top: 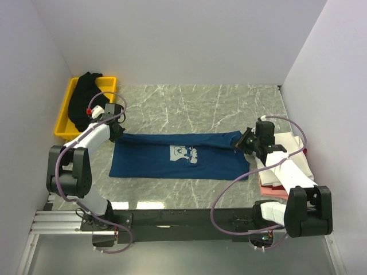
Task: Fold and stack the t-shirts
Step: Fold the tshirt
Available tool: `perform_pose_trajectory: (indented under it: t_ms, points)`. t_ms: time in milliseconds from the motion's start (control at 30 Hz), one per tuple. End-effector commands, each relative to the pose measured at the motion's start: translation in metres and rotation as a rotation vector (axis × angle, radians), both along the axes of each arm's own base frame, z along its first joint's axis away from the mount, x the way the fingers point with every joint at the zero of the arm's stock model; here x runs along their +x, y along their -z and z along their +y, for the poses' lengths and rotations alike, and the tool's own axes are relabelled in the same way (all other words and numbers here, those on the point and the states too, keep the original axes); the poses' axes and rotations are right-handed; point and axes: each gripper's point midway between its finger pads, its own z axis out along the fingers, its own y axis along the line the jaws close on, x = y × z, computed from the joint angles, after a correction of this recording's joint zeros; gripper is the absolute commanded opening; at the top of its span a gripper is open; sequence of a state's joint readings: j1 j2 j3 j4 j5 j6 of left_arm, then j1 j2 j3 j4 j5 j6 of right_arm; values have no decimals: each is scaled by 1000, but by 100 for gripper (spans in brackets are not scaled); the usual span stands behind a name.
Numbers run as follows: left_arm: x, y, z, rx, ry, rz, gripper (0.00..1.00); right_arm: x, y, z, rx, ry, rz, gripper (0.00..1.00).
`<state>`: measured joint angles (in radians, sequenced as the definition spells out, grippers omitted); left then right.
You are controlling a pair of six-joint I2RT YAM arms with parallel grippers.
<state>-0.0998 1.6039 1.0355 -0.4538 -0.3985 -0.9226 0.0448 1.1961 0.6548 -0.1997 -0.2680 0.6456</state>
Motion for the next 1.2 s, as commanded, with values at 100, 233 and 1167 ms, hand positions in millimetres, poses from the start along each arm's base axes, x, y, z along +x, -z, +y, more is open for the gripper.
perform_pose_trajectory:
  t_ms: [100, 233, 1167]
  points:
    - [-7, -11, 5, 3, -25, -61, 1, -9, -4, -3, -8, -5, -43, 0]
    - [-16, -3, 4, -14, -27, -62, 1, -21, 6, 0, 6, -18, -38, 0]
    - [2, -25, -22, -104, 44, -160, 40, 78, -14, 16, -215, -29, -43, 52]
